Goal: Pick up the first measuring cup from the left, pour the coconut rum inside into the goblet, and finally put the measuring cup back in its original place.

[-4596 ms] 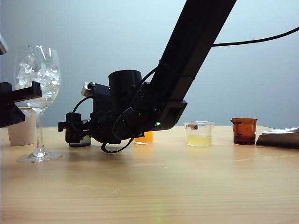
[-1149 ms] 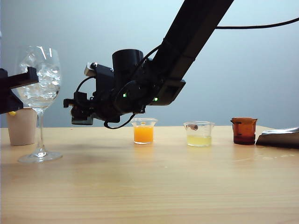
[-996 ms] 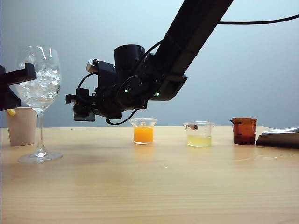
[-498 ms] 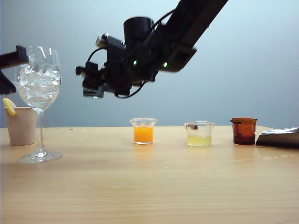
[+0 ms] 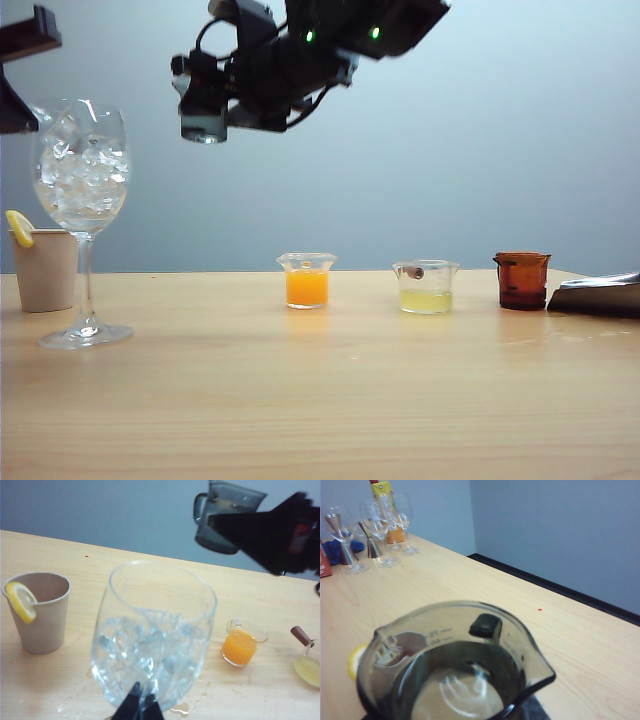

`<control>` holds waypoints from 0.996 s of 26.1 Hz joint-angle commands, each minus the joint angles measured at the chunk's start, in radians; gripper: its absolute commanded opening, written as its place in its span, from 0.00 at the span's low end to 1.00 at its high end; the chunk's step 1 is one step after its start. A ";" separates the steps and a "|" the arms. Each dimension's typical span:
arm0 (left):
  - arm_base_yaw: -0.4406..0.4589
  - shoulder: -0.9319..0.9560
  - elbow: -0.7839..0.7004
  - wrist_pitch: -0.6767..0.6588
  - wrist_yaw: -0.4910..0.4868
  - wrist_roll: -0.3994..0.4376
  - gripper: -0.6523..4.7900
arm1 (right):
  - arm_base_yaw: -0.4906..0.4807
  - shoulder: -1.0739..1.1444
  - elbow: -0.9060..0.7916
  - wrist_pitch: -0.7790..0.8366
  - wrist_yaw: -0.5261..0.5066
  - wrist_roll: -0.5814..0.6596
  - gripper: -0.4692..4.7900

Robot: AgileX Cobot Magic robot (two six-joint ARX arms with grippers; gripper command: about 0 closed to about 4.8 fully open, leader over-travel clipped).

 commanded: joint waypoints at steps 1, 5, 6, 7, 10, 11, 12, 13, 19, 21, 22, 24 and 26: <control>0.002 -0.040 0.052 -0.097 0.031 0.046 0.11 | 0.002 -0.052 0.006 -0.022 -0.043 -0.023 0.18; 0.002 -0.068 0.088 -0.192 0.032 0.045 0.11 | 0.002 -0.075 0.006 -0.041 -0.073 -0.027 0.18; 0.002 -0.076 0.095 -0.210 0.032 0.045 0.11 | 0.003 -0.080 0.006 -0.051 -0.079 -0.039 0.18; 0.002 -0.088 0.102 -0.229 0.032 0.045 0.11 | 0.005 -0.082 0.006 -0.057 -0.078 -0.042 0.18; 0.002 -0.130 0.118 -0.275 0.032 0.045 0.11 | 0.008 -0.085 0.006 -0.056 -0.097 -0.042 0.18; 0.002 -0.143 0.127 -0.302 0.032 0.043 0.11 | 0.008 -0.086 0.006 -0.057 -0.105 -0.042 0.18; 0.002 -0.159 0.142 -0.349 0.032 0.039 0.11 | 0.011 -0.086 0.006 -0.059 -0.113 -0.041 0.18; 0.002 -0.171 0.156 -0.394 0.031 0.038 0.11 | 0.014 -0.086 0.006 -0.065 -0.113 -0.043 0.18; 0.002 -0.211 0.265 -0.652 0.033 0.039 0.11 | 0.031 -0.093 0.006 -0.102 -0.132 -0.071 0.18; 0.002 -0.211 0.287 -0.668 0.034 0.041 0.11 | 0.035 -0.098 0.006 -0.106 -0.131 -0.102 0.18; 0.002 -0.211 0.293 -0.666 0.041 0.042 0.11 | 0.041 -0.100 0.006 -0.109 -0.130 -0.114 0.18; 0.002 -0.211 0.297 -0.661 0.059 0.040 0.11 | 0.045 -0.106 0.006 -0.111 -0.131 -0.143 0.18; 0.002 -0.211 0.298 -0.663 0.059 0.040 0.11 | 0.051 -0.108 0.006 -0.109 -0.131 -0.150 0.18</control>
